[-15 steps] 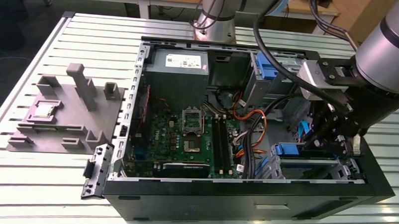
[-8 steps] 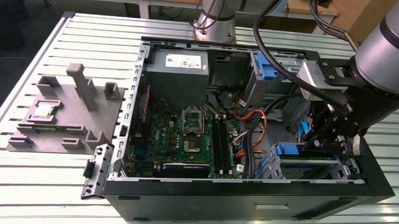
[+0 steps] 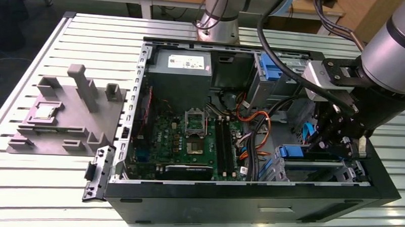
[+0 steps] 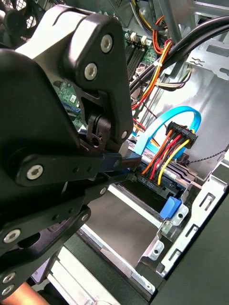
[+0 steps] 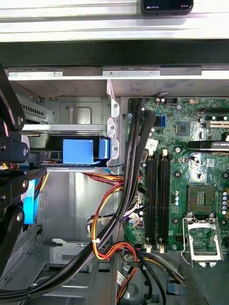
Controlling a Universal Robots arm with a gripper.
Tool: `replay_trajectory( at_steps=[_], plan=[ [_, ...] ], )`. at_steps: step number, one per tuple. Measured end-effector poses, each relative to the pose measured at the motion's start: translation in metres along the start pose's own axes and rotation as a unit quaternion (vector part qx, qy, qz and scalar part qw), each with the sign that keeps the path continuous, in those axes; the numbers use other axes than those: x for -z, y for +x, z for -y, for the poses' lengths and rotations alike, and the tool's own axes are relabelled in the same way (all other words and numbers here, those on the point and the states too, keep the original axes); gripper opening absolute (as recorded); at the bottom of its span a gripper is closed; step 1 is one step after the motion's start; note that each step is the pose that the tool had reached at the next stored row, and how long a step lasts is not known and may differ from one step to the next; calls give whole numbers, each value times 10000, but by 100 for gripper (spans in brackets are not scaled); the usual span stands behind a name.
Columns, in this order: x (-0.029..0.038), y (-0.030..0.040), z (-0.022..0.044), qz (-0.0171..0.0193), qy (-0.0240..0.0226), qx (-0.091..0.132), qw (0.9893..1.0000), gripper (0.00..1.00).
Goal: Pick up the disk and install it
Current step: 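Insert the second disk wire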
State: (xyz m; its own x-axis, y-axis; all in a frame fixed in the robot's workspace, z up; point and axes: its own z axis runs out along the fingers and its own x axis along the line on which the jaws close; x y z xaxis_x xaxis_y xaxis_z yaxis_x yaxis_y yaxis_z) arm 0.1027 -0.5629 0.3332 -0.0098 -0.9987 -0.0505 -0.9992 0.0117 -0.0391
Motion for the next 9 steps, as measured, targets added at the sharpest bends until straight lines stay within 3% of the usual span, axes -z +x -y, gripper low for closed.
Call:
replay_trajectory(
  at_steps=[9],
  plan=[
    [1, 0, 0, 0, 0, 0, 10000, 16]
  ],
)
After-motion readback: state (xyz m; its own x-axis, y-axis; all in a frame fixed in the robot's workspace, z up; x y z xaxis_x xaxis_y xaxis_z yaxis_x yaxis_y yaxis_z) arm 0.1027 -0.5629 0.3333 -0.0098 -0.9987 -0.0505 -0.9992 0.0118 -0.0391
